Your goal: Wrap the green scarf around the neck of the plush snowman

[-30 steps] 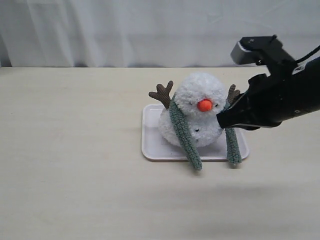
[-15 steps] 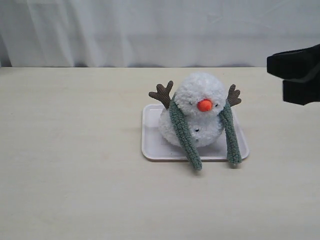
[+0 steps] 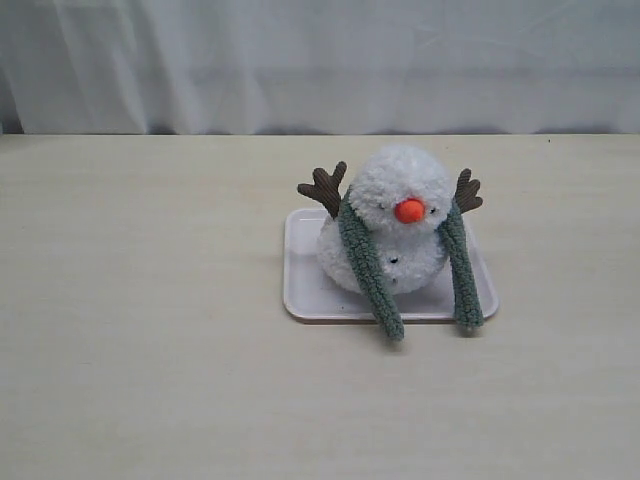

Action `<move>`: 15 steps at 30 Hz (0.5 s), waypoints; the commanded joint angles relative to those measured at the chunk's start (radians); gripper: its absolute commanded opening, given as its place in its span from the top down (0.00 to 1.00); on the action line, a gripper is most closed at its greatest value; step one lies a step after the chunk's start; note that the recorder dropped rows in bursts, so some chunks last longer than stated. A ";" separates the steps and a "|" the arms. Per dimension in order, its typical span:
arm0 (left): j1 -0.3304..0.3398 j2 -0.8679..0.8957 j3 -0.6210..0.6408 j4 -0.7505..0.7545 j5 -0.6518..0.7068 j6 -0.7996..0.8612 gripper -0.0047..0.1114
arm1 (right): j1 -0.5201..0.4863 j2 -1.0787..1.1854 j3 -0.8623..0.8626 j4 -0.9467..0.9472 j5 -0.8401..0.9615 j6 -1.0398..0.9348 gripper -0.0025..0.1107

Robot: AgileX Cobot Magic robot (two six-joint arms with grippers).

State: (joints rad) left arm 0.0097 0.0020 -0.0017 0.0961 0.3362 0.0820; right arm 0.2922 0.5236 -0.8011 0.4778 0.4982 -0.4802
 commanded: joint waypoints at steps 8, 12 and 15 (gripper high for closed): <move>0.001 -0.002 0.002 0.000 -0.012 0.000 0.96 | 0.000 -0.165 0.006 0.007 0.000 -0.002 0.94; 0.001 -0.002 0.002 0.000 -0.012 0.000 0.96 | 0.000 -0.198 0.006 0.007 0.000 -0.002 0.94; 0.001 -0.002 0.002 0.000 -0.012 0.000 0.96 | 0.000 -0.219 0.006 0.007 0.000 -0.002 0.94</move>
State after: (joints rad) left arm 0.0097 0.0020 -0.0017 0.0961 0.3362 0.0820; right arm 0.2922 0.3234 -0.8011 0.4841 0.4982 -0.4802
